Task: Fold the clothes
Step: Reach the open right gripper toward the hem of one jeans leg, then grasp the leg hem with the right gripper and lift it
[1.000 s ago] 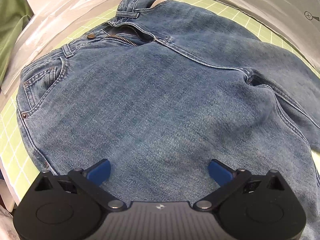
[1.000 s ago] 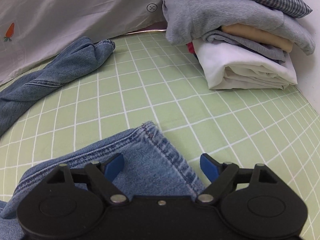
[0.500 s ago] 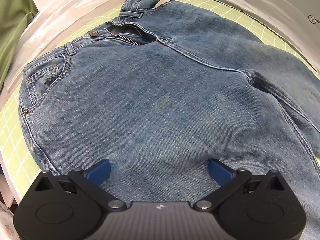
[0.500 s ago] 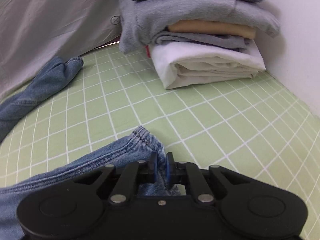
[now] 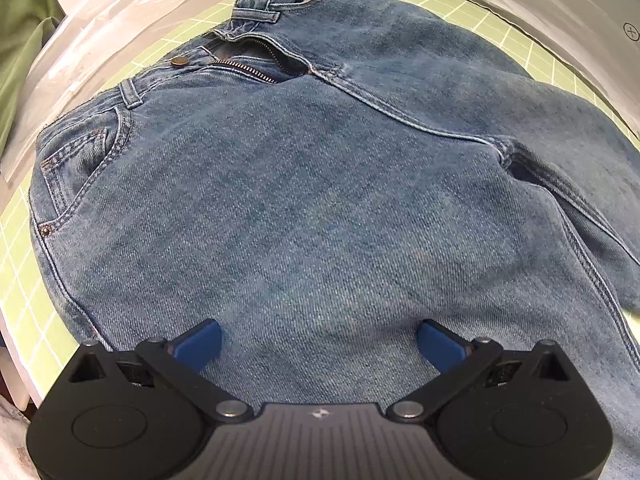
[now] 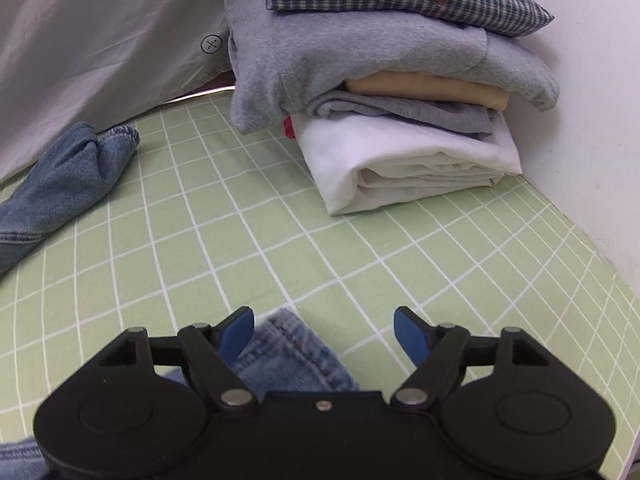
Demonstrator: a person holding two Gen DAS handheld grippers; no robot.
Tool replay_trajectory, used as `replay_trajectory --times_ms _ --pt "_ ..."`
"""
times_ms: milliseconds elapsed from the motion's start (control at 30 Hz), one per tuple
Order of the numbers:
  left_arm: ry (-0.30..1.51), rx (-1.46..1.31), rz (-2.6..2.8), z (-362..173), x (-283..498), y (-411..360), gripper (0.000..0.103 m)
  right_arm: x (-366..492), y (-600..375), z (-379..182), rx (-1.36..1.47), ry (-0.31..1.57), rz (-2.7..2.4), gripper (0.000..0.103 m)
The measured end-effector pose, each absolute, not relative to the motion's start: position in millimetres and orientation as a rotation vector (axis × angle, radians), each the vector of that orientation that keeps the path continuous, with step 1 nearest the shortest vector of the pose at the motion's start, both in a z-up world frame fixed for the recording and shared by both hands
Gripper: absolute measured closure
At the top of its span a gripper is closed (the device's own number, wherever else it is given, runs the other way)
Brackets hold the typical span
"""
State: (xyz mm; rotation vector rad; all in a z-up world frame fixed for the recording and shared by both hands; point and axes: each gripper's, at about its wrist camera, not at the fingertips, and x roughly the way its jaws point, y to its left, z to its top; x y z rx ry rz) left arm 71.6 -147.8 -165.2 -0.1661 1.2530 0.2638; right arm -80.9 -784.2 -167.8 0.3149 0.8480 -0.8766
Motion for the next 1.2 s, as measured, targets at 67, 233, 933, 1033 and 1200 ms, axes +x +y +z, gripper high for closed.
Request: replay_trajectory --times_ms 67,233,933,1033,1200 --pt "1.228 -0.173 0.279 -162.6 77.1 -145.9 0.000 -66.1 -786.8 -166.5 0.347 0.826 -0.850 0.025" --pt "1.241 -0.149 0.277 -163.4 94.0 -145.8 0.000 -13.5 -793.4 -168.7 0.415 0.768 -0.755 0.026" --pt "1.197 -0.150 0.266 -157.4 88.3 -144.2 0.000 108.0 -816.3 -137.7 0.441 0.625 -0.517 0.100" --pt "1.189 -0.149 0.266 -157.6 88.8 -145.0 0.000 86.3 -815.7 -96.4 0.373 0.534 -0.568 0.100" --pt "1.176 -0.149 0.271 -159.7 84.0 -151.9 0.000 69.8 -819.6 -52.7 0.308 0.457 -0.621 0.100"
